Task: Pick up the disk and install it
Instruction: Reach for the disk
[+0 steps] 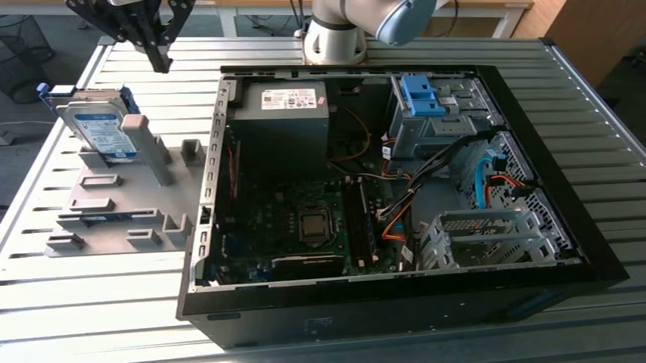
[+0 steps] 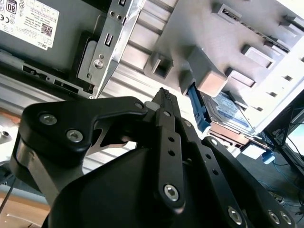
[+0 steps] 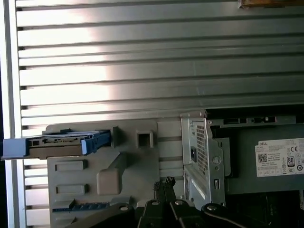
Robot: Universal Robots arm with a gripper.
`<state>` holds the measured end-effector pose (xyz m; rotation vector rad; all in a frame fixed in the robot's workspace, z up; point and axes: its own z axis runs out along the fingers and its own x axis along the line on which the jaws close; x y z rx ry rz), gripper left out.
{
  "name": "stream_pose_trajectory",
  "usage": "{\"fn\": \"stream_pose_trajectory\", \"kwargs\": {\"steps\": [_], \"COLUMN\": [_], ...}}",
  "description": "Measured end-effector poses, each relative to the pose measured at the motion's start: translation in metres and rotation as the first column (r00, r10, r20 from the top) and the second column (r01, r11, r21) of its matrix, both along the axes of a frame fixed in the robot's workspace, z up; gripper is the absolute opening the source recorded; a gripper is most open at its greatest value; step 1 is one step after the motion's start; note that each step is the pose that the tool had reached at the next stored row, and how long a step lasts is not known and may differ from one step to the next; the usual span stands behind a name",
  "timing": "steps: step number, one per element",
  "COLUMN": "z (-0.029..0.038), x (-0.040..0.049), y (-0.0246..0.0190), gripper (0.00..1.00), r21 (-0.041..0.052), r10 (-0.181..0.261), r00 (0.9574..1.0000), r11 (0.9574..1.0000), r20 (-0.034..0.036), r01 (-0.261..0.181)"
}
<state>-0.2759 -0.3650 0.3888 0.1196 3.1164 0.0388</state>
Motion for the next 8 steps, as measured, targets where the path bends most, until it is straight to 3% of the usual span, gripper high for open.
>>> {"fn": "stream_pose_trajectory", "kwargs": {"steps": [2, 8], "z": [-0.0004, -0.0007], "x": [-0.0014, -0.0143], "y": [0.0000, 0.0003], "gripper": [0.11, 0.11], "r21": [-0.0066, -0.0065], "r10": [0.000, 0.000], "r00": [1.0000, 1.0000], "r11": [1.0000, 1.0000], "r20": [-0.0006, -0.0004], "r01": [0.000, 0.000]}}
